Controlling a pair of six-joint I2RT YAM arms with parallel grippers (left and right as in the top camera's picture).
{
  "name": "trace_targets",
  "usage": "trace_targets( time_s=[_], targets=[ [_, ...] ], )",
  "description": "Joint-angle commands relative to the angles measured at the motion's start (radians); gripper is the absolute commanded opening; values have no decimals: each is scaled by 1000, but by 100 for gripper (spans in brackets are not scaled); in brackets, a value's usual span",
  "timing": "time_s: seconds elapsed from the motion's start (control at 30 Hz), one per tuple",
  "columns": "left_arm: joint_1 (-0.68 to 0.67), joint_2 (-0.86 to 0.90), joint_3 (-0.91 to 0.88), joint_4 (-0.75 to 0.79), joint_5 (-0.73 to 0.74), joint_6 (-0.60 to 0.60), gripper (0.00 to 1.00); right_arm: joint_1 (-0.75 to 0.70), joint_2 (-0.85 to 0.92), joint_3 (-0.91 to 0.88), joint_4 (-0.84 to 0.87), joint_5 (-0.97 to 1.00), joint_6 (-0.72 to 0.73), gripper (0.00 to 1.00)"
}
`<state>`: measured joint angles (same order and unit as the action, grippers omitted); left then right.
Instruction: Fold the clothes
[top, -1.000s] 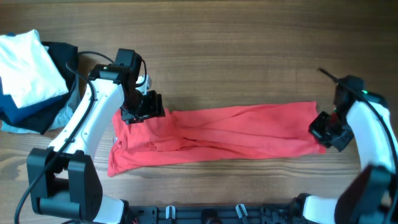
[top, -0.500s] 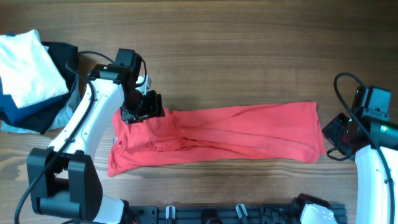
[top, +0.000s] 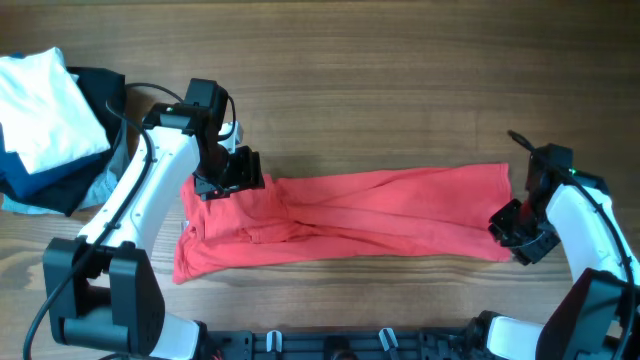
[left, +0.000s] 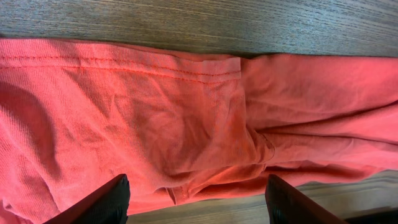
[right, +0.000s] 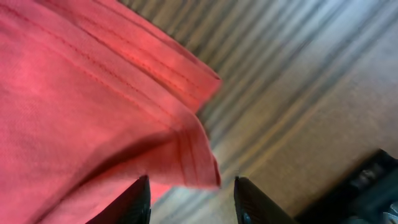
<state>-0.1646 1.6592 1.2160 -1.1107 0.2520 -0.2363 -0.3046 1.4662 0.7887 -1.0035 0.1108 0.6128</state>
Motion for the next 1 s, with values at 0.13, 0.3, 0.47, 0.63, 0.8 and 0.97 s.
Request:
trace_targets(
  time_s=[0.13, 0.3, 0.47, 0.63, 0.8, 0.97],
  targets=[
    [-3, 9, -8, -7, -10, 23, 70, -3, 8, -83, 130, -61, 15, 46],
    [-4, 9, -8, -8, -10, 23, 70, -3, 8, -83, 185, -105, -31, 4],
    [-4, 9, -8, -8, -10, 23, 70, -3, -90, -39, 145, -135, -132, 4],
    [-3, 9, -8, -7, -10, 23, 70, -3, -354, 4, 83, -150, -220, 4],
    [-3, 9, -8, -7, -10, 23, 70, -3, -504, 4, -6, -146, -155, 4],
    [-3, 9, -8, -7, -10, 23, 70, -3, -526, 4, -47, -152, -76, 4]
  ],
)
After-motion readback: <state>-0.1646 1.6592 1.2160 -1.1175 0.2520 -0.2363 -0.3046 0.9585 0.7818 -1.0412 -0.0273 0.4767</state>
